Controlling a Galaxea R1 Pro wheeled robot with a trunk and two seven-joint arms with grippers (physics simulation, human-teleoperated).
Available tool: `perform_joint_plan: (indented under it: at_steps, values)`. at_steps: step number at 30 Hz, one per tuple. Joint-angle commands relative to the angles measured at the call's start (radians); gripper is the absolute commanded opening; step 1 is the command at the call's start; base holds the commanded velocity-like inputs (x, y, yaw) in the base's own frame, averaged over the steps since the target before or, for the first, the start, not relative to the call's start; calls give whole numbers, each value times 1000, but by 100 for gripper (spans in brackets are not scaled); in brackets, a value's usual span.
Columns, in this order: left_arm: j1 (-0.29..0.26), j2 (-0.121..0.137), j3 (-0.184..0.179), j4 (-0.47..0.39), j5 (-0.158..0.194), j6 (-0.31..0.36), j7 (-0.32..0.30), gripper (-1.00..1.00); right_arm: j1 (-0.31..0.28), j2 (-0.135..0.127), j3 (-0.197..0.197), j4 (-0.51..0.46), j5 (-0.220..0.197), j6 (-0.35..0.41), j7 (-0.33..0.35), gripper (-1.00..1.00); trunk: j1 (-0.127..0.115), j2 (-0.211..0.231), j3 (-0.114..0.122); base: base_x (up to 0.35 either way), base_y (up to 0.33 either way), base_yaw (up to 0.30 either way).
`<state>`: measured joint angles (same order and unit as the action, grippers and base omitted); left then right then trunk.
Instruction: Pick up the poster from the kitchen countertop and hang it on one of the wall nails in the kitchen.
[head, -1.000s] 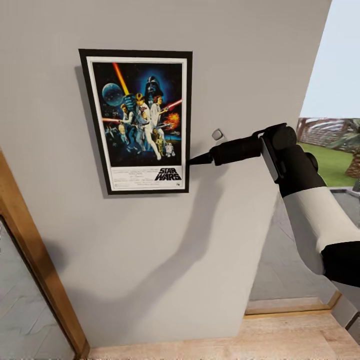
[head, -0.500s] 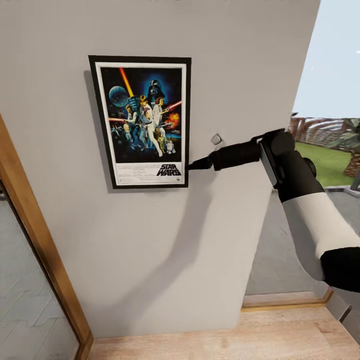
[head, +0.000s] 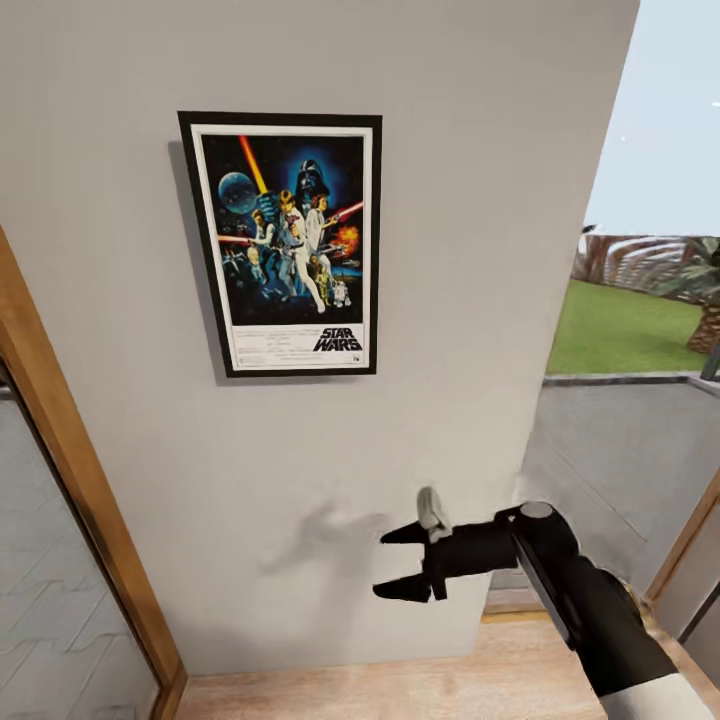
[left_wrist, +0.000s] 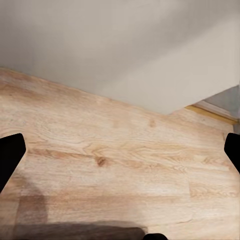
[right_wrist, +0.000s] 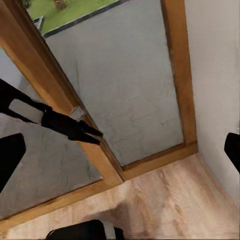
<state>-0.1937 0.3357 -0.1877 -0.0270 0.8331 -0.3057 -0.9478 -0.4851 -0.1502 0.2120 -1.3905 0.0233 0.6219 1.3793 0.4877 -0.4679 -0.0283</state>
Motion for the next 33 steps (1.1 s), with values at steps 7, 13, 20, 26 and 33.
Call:
perform_joint_plan:
  at_steps: [7,13,20,26,33]
  values:
    - [-1,-1,-9,1,7,-4,1,100,288,-11,-232,377,6,-393,-16,100,1,-2,-2,0,0,0]
    - [-1,-2,-10,1,6,-4,6,100,320,-43,-277,864,9,-609,-197,100,1,-2,-2,0,0,0]
    - [-1,-6,-21,-1,4,-10,216,100,324,-40,-280,1076,5,-641,-637,100,1,-2,-2,0,0,0]
    - [-1,-9,-28,-2,2,-12,343,100,324,3,-278,1188,3,-643,-1031,100,1,-2,-2,0,0,0]
    - [-1,-9,-28,-2,0,-12,355,100,324,9,-278,1263,5,-643,-1097,100,1,-2,-2,0,0,0]
